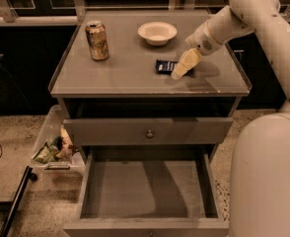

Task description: Place rxbar blueberry into middle drawer

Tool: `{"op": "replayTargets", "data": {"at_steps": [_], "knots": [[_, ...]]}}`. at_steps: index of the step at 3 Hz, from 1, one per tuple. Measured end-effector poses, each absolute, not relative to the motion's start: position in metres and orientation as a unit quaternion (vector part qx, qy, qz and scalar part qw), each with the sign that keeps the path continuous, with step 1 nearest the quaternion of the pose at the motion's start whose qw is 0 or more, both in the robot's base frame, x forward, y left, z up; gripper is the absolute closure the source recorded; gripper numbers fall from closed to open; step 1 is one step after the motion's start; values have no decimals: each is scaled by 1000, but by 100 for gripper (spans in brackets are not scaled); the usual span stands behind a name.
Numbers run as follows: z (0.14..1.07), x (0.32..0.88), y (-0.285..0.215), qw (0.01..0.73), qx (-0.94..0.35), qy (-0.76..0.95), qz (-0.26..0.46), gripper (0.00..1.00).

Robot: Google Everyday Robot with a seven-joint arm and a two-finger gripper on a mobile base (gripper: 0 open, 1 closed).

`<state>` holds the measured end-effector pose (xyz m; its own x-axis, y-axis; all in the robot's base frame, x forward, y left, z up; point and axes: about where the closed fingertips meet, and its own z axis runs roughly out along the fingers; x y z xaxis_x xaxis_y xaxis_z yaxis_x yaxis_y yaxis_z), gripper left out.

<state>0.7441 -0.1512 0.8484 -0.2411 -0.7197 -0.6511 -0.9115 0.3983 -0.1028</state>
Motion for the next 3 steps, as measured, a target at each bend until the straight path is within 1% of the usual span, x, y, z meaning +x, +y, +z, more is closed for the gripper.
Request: {"op": "replayTargets", "data": {"at_steps": [2, 3], "knots": [[834, 732, -144, 297, -536, 776, 150, 0], [834, 732, -144, 297, -536, 776, 150, 19]]}}
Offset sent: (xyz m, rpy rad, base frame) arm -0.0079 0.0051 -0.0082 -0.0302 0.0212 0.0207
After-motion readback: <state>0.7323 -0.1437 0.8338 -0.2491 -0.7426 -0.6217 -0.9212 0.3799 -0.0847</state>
